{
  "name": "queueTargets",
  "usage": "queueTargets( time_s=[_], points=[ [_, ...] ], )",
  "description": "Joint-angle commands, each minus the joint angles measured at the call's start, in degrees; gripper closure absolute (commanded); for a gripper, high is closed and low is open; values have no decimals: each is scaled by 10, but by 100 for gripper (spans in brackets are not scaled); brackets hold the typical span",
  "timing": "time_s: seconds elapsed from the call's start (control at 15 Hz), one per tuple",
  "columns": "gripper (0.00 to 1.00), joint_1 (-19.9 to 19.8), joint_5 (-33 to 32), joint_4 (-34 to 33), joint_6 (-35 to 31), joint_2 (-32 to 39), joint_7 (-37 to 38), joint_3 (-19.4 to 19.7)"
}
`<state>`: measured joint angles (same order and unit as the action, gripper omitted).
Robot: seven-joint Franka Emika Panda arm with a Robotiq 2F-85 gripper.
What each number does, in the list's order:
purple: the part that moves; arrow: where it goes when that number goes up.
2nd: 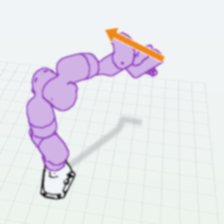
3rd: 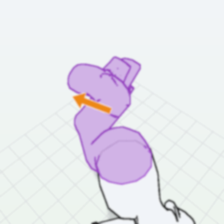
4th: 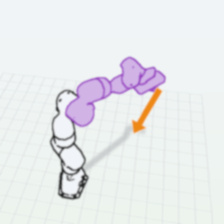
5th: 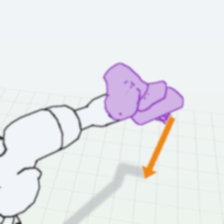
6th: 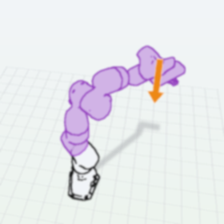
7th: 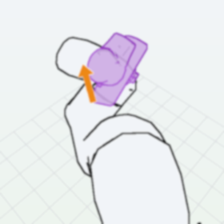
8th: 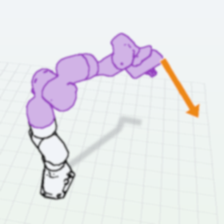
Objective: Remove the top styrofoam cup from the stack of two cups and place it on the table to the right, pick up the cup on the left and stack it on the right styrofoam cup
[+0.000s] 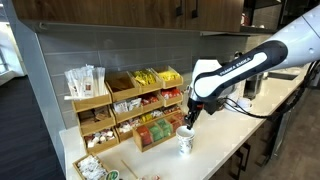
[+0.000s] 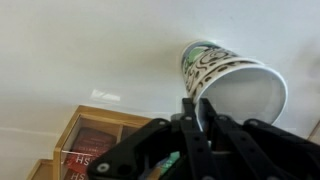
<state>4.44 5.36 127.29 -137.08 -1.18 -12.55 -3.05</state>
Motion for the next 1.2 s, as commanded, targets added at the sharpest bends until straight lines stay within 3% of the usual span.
queueTargets(
  time_s=[0.0,0.33,0.4,0.47,0.6,0.67,0.73,0.8,1.13],
  points=[
    [100,-5,-4,0,13,-15,-2,1],
    [99,-6,22,5,5,-30,-30,5],
    [99,-1,80,14,-30,-37,-87,8],
    [99,-7,49,5,16,-35,-49,9],
    [99,-1,127,12,-12,-41,-116,14],
    [99,-9,75,6,23,-39,-69,13],
    [99,-3,131,11,-1,-42,-122,17],
    [99,-9,90,7,29,-40,-86,16],
    [99,-12,88,15,33,-75,-87,22]
  ],
)
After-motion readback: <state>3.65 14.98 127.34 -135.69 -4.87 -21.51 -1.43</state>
